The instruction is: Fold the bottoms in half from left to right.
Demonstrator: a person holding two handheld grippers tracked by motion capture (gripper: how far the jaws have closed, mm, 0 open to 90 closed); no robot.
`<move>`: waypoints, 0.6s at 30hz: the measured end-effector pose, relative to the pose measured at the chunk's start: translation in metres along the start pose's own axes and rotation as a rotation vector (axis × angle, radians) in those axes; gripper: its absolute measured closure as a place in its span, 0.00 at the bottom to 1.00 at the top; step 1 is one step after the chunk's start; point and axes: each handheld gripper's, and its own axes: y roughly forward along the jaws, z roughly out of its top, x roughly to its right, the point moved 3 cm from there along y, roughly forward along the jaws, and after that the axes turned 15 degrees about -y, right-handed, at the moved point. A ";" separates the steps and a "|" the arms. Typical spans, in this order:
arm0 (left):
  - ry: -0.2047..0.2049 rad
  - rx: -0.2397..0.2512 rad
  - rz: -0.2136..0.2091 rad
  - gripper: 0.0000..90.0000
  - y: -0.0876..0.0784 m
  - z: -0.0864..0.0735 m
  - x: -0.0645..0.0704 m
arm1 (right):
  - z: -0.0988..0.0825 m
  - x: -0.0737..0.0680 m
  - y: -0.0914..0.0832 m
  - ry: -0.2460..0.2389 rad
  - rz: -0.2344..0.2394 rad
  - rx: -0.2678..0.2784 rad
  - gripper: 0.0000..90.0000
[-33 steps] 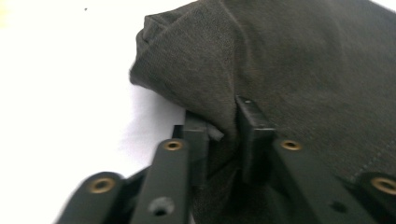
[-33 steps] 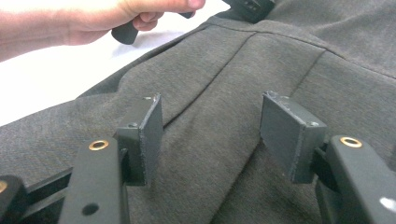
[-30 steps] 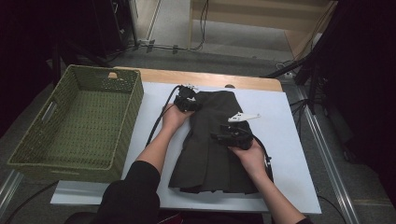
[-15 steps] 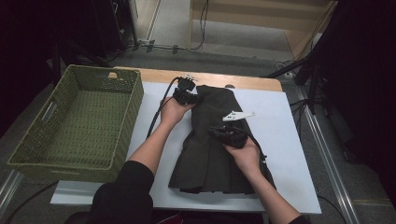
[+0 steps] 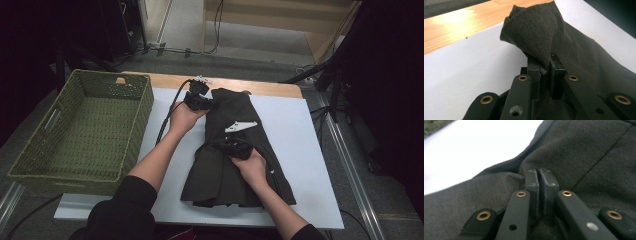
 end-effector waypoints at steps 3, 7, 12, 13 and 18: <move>0.006 -0.005 -0.013 0.93 -0.005 0.000 0.006 | -0.002 0.001 0.004 -0.001 -0.002 -0.019 0.95; 0.034 0.001 -0.051 0.93 -0.017 -0.003 0.017 | -0.006 0.003 0.009 -0.018 -0.005 -0.023 0.97; 0.035 0.007 -0.057 0.93 -0.022 -0.005 0.021 | -0.007 0.006 0.006 0.006 0.010 -0.027 0.97; 0.039 0.007 -0.053 0.93 -0.022 -0.005 0.021 | -0.006 0.006 0.005 0.016 0.020 -0.031 0.97; 0.031 0.003 -0.059 0.93 -0.022 -0.005 0.022 | -0.004 0.011 -0.013 0.014 0.032 -0.009 0.97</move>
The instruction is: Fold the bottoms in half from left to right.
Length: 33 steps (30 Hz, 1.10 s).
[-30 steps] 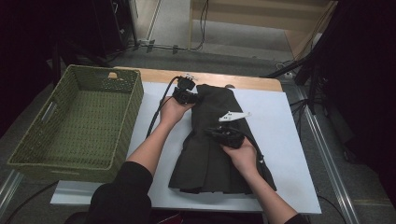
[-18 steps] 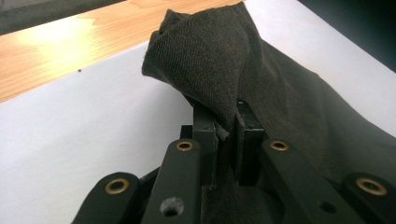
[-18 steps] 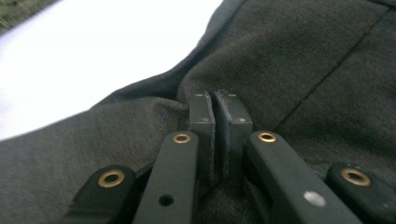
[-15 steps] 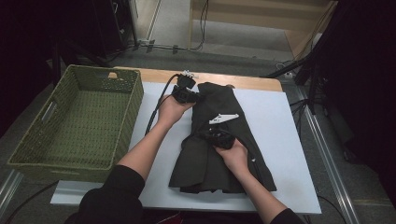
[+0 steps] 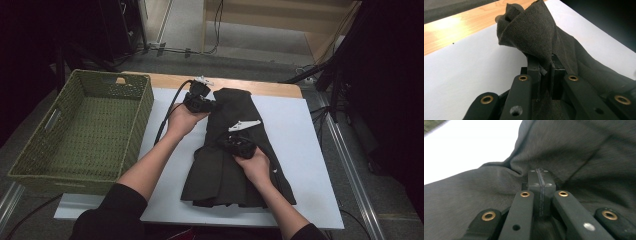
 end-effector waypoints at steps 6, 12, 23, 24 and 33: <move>-0.008 -0.007 -0.004 0.93 -0.001 0.000 0.001 | -0.008 0.013 -0.024 0.023 -0.022 0.007 0.97; -0.010 -0.014 -0.008 0.93 -0.004 0.000 0.002 | -0.022 0.023 -0.037 0.045 -0.050 -0.013 0.97; -0.008 -0.028 -0.041 0.93 -0.012 -0.002 0.011 | -0.041 0.032 -0.029 0.072 -0.066 -0.065 0.97; -0.008 -0.026 -0.048 0.93 -0.013 -0.003 0.012 | -0.043 0.032 -0.027 0.070 -0.065 -0.068 0.97; 0.003 -0.017 -0.103 0.93 -0.028 -0.016 0.027 | -0.048 0.031 -0.020 0.068 -0.075 -0.046 0.97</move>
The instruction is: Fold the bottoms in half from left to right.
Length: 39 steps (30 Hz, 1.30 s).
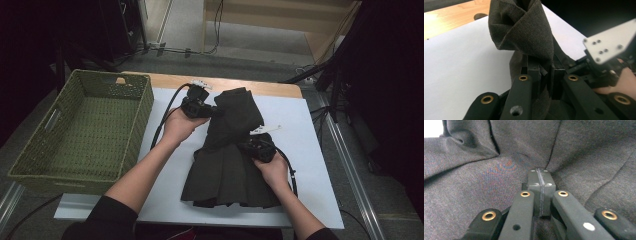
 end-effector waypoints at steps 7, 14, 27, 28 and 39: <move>0.015 0.000 -0.011 0.93 -0.002 -0.005 0.007 | 0.004 0.006 -0.015 0.029 0.010 -0.007 0.97; 0.028 -0.007 -0.019 0.93 -0.008 -0.009 0.010 | -0.004 0.018 -0.042 0.064 -0.008 0.031 0.97; 0.026 -0.020 -0.068 0.93 -0.016 -0.022 0.018 | -0.026 0.035 -0.036 0.085 -0.055 -0.025 0.97; 0.030 -0.021 -0.074 0.93 -0.016 -0.024 0.020 | -0.027 0.036 -0.034 0.094 -0.054 -0.024 0.97; 0.043 -0.042 -0.141 0.94 -0.019 -0.046 0.033 | -0.034 0.043 -0.028 0.111 -0.043 -0.009 0.97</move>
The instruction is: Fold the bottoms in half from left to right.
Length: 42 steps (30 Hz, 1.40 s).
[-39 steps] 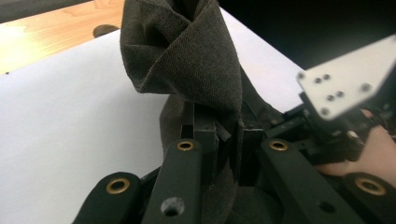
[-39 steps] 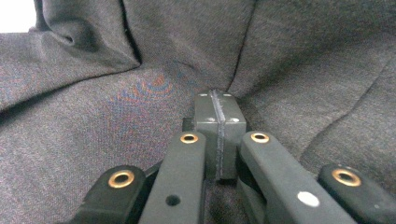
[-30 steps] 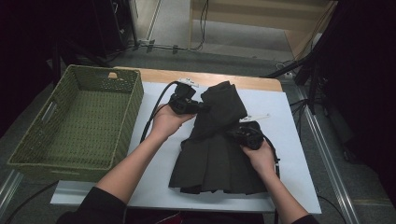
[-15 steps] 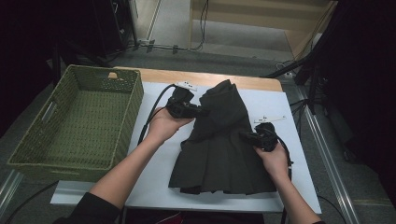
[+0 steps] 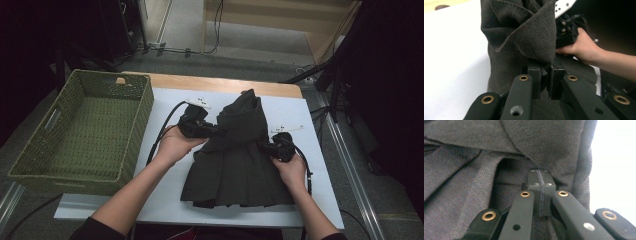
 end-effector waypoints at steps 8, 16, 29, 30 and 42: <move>0.015 0.006 -0.007 0.94 0.001 -0.013 0.004 | 0.002 0.000 -0.004 -0.005 -0.007 -0.017 0.97; 0.017 -0.001 -0.006 0.94 -0.002 -0.018 0.005 | -0.005 0.008 -0.024 0.016 -0.024 -0.016 0.97; 0.024 -0.045 -0.029 0.94 0.000 -0.039 0.009 | -0.015 0.017 -0.017 0.043 -0.031 -0.030 0.97; 0.024 -0.046 -0.031 0.94 0.001 -0.041 0.009 | -0.015 0.018 -0.016 0.042 -0.030 -0.029 0.97; 0.027 -0.070 -0.036 0.94 0.005 -0.058 0.009 | -0.015 0.018 -0.019 0.042 -0.031 -0.036 0.97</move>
